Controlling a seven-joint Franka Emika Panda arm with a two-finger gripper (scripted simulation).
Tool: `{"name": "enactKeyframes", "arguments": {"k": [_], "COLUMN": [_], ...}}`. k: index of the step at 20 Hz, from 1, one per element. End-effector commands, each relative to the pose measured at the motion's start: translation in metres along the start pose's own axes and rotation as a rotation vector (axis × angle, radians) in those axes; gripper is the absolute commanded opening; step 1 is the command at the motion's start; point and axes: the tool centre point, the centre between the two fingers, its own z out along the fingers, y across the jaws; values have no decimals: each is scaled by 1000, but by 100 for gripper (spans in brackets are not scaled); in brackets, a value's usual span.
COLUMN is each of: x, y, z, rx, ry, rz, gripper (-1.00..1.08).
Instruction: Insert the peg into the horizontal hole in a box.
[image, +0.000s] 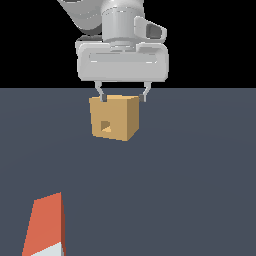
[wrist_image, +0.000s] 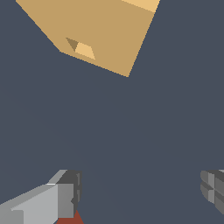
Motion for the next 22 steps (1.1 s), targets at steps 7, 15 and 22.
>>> {"name": "enactKeyframes", "arguments": {"k": [7, 15, 22], "x": [-7, -38, -84], "y": [-4, -18, -36], "z": [3, 15, 32], "rx": [0, -2, -4], "ry": [0, -1, -2], "rz": [-12, -65, -142], "gripper": [100, 100, 100]}}
